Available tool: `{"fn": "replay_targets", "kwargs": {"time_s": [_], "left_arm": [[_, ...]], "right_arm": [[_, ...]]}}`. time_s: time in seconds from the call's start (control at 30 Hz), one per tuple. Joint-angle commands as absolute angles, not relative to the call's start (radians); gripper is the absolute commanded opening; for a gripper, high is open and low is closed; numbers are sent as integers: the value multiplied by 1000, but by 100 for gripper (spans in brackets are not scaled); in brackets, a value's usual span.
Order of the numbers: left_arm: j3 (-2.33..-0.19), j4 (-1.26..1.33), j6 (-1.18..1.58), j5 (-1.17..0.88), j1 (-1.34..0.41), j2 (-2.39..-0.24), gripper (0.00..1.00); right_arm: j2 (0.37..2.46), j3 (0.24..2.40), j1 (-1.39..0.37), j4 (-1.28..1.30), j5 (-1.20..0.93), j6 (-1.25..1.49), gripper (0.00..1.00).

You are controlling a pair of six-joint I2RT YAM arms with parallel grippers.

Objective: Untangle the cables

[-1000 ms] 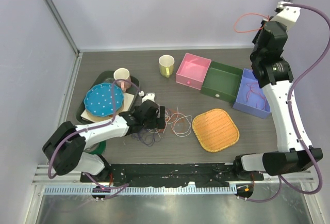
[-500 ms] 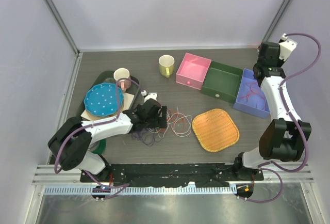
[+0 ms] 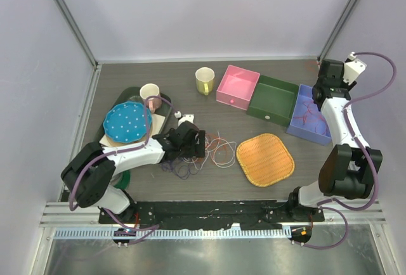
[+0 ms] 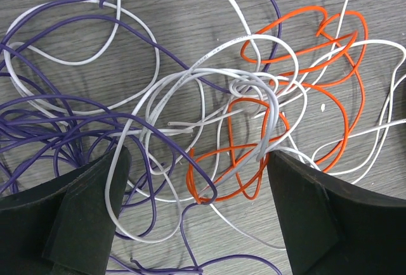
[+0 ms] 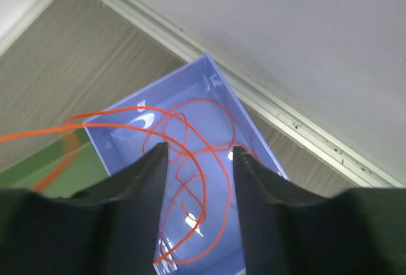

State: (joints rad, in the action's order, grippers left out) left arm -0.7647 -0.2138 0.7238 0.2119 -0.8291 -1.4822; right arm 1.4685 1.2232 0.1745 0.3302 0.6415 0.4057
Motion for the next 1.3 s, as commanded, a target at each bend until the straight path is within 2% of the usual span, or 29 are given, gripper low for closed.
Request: {"fn": "replay_targets", "kwargs": {"time_s": [0.0,0.03,0.1,0.23,0.27,0.33,0.37,0.4,0.47,0.6,0.73,1.0,1.27], "left_arm": [[-788,-176,721,201,-824,-1493,86],[-788,-175,721,198,-822,-1493,83],[-790,-167,719,187,-821,-1497,74],[-792,-160,719,173,-819,-1505,54],[-793,-161,719,173,-821,-1508,44],[-795,-161,722,170,-819,-1514,35],[-796,-166,724,169,-818,-1516,23],[-796,-164,724,167,-818,-1516,18],[-792,-160,724,167,-818,-1511,0],[-773,-149,727,182,-818,-1456,0],[-746,-153,727,209,-818,-1385,0],[-690,-129,753,204,-818,-1318,0],[-672,-114,752,195,-818,-1305,0]], "right_arm": [[1454,1224,178,386,589,476,57],[1450,1229,176,393,580,476,66],[1424,1242,176,406,536,459,72],[1356,1261,178,422,415,419,75],[1338,1252,175,417,384,411,75],[1270,1229,173,378,283,393,76],[1246,1200,167,358,259,387,77],[1227,1190,164,336,229,380,77],[1186,1180,155,333,137,361,78],[1167,1169,65,354,41,315,78],[1186,1155,-67,365,172,264,80],[1556,1330,-75,525,521,279,75],[1841,1509,-77,585,704,278,67]]}}
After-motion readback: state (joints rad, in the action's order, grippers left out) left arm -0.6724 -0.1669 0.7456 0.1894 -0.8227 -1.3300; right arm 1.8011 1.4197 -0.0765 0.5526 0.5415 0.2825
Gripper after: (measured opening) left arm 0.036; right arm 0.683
